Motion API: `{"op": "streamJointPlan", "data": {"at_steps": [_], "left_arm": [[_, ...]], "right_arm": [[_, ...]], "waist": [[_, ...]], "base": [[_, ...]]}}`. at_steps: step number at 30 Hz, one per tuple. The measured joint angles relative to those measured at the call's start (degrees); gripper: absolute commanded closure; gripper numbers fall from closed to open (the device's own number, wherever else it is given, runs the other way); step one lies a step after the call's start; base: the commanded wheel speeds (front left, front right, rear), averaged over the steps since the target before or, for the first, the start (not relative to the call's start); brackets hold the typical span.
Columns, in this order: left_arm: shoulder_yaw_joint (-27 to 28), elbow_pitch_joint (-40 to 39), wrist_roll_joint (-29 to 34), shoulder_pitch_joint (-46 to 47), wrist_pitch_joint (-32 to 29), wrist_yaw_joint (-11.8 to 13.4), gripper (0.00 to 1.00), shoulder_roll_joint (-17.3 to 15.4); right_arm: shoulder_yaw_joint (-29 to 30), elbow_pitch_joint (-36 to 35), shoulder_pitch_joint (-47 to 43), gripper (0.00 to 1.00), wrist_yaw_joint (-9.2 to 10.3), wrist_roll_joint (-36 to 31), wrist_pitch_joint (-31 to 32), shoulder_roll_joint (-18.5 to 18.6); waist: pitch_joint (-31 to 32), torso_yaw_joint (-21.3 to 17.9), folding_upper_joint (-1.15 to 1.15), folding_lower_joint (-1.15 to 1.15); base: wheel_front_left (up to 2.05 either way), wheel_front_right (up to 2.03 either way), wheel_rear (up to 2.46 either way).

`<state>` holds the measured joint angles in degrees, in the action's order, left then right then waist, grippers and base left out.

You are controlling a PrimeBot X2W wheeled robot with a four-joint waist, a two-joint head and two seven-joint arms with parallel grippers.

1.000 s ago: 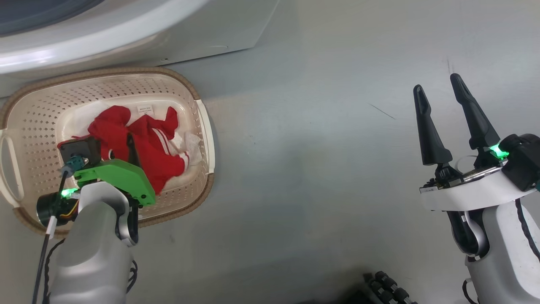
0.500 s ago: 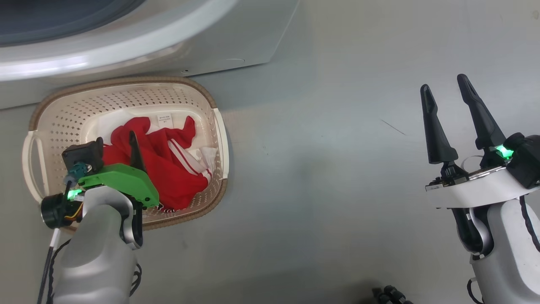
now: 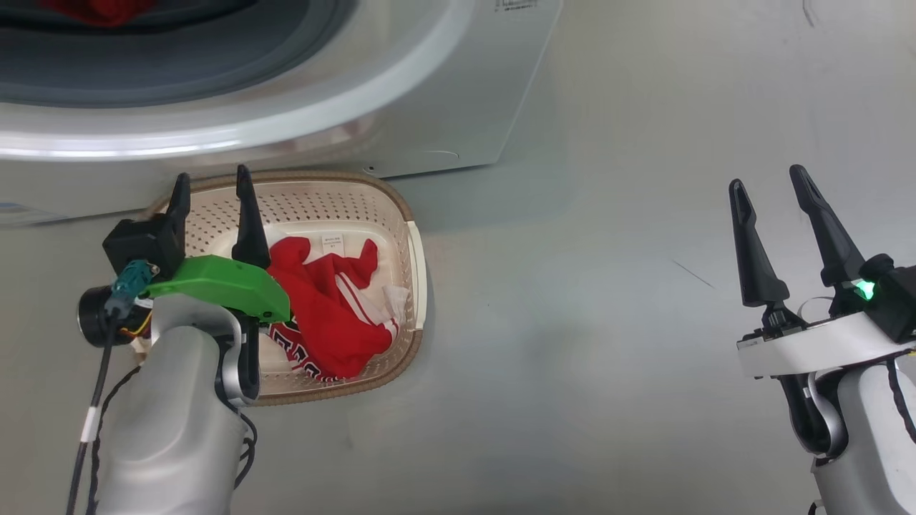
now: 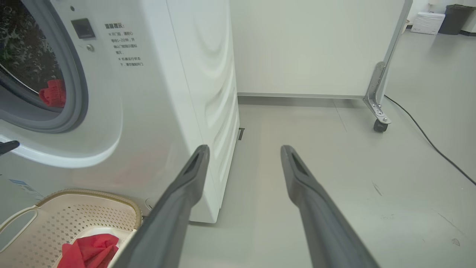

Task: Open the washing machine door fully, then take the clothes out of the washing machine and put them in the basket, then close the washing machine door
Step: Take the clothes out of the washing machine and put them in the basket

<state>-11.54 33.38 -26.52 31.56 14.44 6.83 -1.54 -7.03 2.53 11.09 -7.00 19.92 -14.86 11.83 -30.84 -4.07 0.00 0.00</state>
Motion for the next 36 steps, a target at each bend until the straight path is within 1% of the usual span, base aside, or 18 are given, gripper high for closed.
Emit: {"op": "streamJointPlan", "data": {"at_steps": [9,14,18,25,36], "left_arm": [[0.08,-9.59,3.1,-5.99,0.0,0.0,0.0,0.0],[0.15,-13.57,5.12,-9.65,0.0,0.0,0.0,-0.01],[0.26,-15.91,7.77,-13.02,0.0,0.0,0.0,-0.03],[0.19,-19.3,10.27,-18.54,0.0,0.0,0.0,-0.05],[1.2,-23.7,10.78,-25.79,0.0,0.0,0.0,-0.2]], "right_arm": [[0.53,0.53,-2.26,0.0,0.0,-1.27,-0.01,0.02],[0.71,1.05,-3.98,0.0,0.0,-2.01,-0.01,-0.27],[0.71,1.41,-4.93,0.0,0.0,-2.55,-0.01,-0.98],[0.71,1.98,-7.2,0.0,0.01,-3.07,0.0,-1.8],[0.0,2.45,-10.95,0.0,0.1,-3.97,-0.01,-4.07]], "waist": [[5.06,2.52,0.0,0.0],[8.2,4.01,0.0,0.0],[10.7,4.97,0.0,0.0],[14.94,6.22,0.0,0.0],[20.98,6.82,0.0,0.0]], "base": [[0.0,0.0,0.0],[0.0,0.0,0.0],[0.0,0.0,0.0],[0.0,0.0,0.0],[0.0,0.0,0.0]]}}
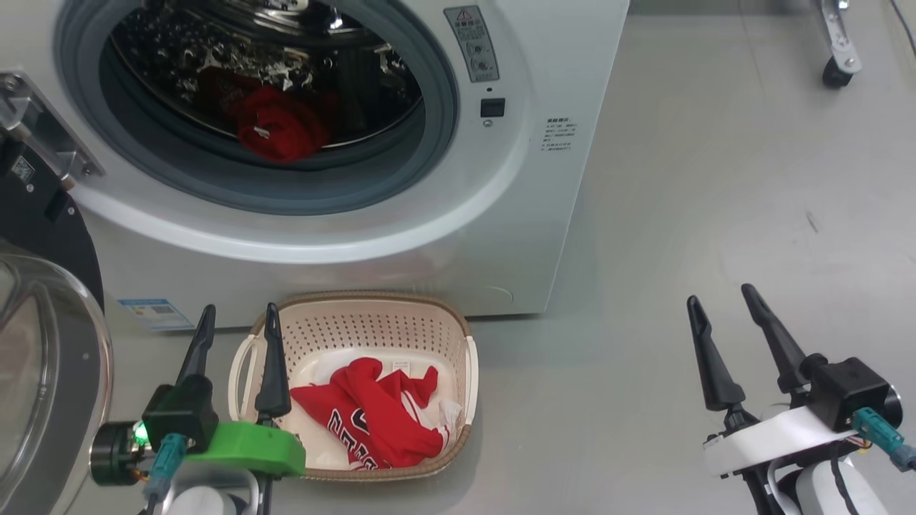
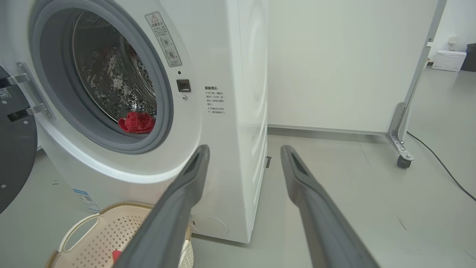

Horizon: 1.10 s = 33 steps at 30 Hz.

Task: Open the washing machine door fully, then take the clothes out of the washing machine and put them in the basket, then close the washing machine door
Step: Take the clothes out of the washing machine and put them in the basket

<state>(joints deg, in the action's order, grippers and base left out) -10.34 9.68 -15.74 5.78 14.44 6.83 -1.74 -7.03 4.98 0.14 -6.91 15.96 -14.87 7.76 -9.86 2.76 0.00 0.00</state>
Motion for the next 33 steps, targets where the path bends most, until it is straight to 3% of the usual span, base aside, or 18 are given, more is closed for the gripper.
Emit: {"op": "streamJointPlan", "data": {"at_steps": [10,33], "left_arm": [[-0.59,-3.2,0.55,-5.17,0.0,0.0,0.0,-0.24],[-1.05,-7.79,0.65,-9.15,-0.09,0.0,0.0,-0.52]], "right_arm": [[-0.74,0.05,-3.34,0.0,0.64,-1.05,0.01,-1.08],[-0.65,-0.86,-5.31,0.0,1.53,-1.91,0.01,-1.92]], "waist": [[4.38,-1.47,0.0,0.0],[5.27,-1.85,0.0,0.0]], "base": [[0.0,0.0,0.0],[0.0,0.0,0.0]]}}
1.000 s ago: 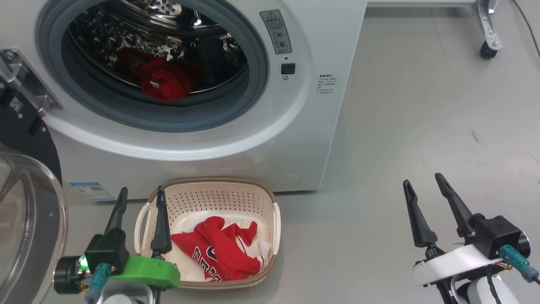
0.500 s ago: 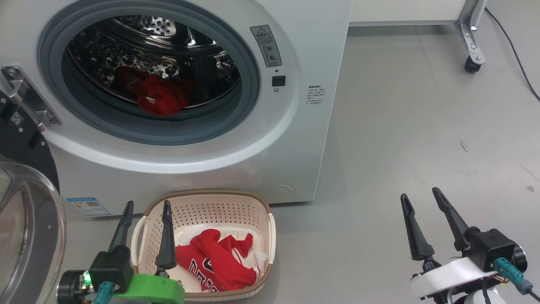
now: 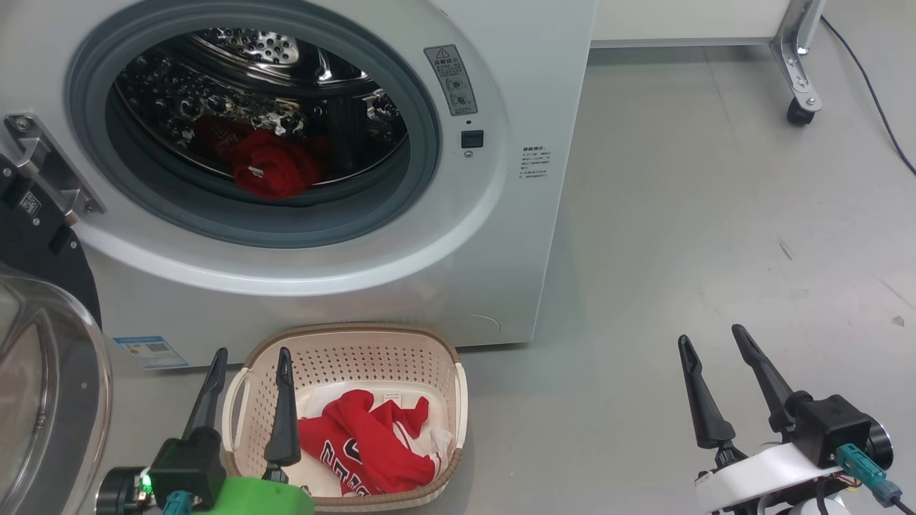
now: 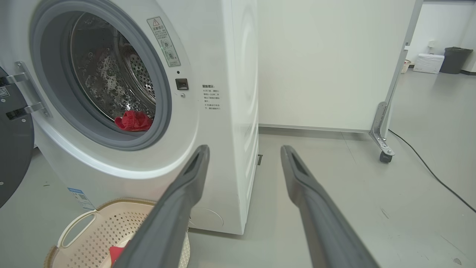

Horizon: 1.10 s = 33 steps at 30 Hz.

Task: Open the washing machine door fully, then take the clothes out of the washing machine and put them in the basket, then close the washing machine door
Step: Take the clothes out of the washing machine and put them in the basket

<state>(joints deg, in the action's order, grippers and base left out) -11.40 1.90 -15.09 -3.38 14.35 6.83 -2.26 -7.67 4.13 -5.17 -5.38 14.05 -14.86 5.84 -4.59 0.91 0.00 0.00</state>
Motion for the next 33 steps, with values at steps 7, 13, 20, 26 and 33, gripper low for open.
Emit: {"op": "streamJointPlan", "data": {"at_steps": [7,13,20,26,33], "left_arm": [[-0.19,-0.86,0.18,-0.41,-0.16,0.0,0.0,-0.07],[-0.38,-1.23,0.49,-0.43,-0.31,0.0,0.0,-0.12],[-1.82,-1.42,0.57,-0.29,-0.7,0.0,0.0,-0.18],[-3.21,-0.15,-0.29,1.32,-1.8,0.0,0.0,-0.23],[-3.85,3.63,-2.02,5.81,-3.85,0.0,0.0,-0.22]], "right_arm": [[0.01,-0.04,-0.01,0.0,-0.01,-0.08,0.0,-0.01],[0.09,-0.21,-0.02,0.0,-0.01,-0.09,0.0,-0.01],[0.19,-0.76,-0.03,0.0,-0.01,-0.18,0.0,0.02],[-0.19,-1.34,0.03,0.0,-0.09,-0.26,0.0,0.1],[-0.32,-2.02,0.44,0.0,-0.54,-0.25,0.0,0.89]], "waist": [[-0.27,-0.07,0.0,0.0],[-0.53,-0.13,0.0,0.0],[-1.34,-0.06,0.0,0.0],[-2.8,-0.37,0.0,0.0],[-5.58,-1.4,0.0,0.0]], "base": [[0.0,0.0,0.0],[0.0,0.0,0.0],[0.0,0.0,0.0],[0.0,0.0,0.0],[0.0,0.0,0.0]]}}
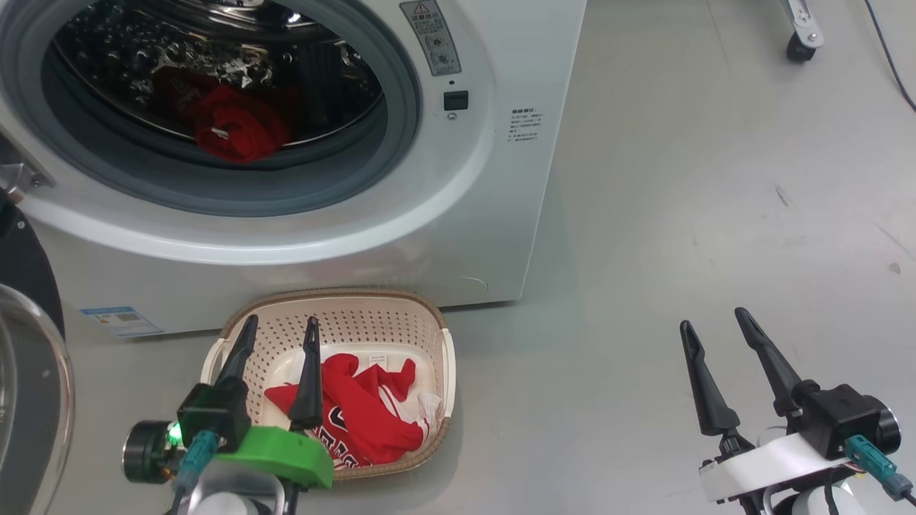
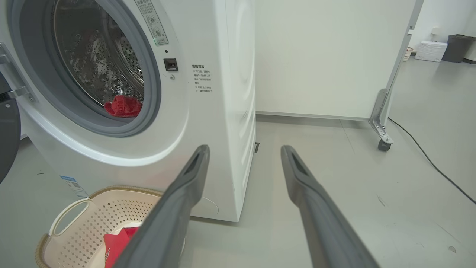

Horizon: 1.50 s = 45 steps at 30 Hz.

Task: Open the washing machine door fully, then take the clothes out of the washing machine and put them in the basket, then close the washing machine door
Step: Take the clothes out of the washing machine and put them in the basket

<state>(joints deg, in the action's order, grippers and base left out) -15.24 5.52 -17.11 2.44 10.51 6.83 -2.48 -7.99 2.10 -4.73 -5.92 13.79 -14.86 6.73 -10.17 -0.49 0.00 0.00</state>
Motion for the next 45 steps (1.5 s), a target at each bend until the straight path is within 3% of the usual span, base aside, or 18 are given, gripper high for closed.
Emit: {"op": "streamJointPlan", "data": {"at_steps": [13,20,28,36,45], "left_arm": [[0.34,8.91,-2.44,14.61,-8.15,0.01,0.0,0.12],[4.92,12.69,-1.33,23.62,-13.47,0.01,0.0,-0.21],[7.54,16.01,1.37,32.43,-18.89,0.0,0.0,-3.12],[8.4,16.63,5.87,41.3,-25.52,0.01,0.0,-8.65],[9.62,17.82,6.14,47.79,-33.28,0.01,0.0,-11.98]], "right_arm": [[0.13,-2.31,4.39,0.0,-0.53,1.11,-0.01,0.54],[0.45,-2.91,7.94,0.0,-0.58,2.81,-0.01,0.29],[0.73,-2.59,11.43,0.0,-0.76,3.85,-0.01,-0.48],[0.82,-1.27,12.85,0.0,-1.07,4.87,-0.01,-1.34],[0.58,-0.22,14.38,0.0,-1.08,5.65,-0.01,-2.08]], "waist": [[-8.61,-2.71,0.0,0.0],[-14.0,-4.65,0.0,0.0],[-19.06,-7.23,0.0,0.0],[-22.23,-9.87,0.0,0.0],[-24.37,-11.63,0.0,0.0]], "base": [[0.0,0.0,0.0],[0.0,0.0,0.0],[0.0,0.0,0.0],[0.0,0.0,0.0],[0.0,0.0,0.0]]}}
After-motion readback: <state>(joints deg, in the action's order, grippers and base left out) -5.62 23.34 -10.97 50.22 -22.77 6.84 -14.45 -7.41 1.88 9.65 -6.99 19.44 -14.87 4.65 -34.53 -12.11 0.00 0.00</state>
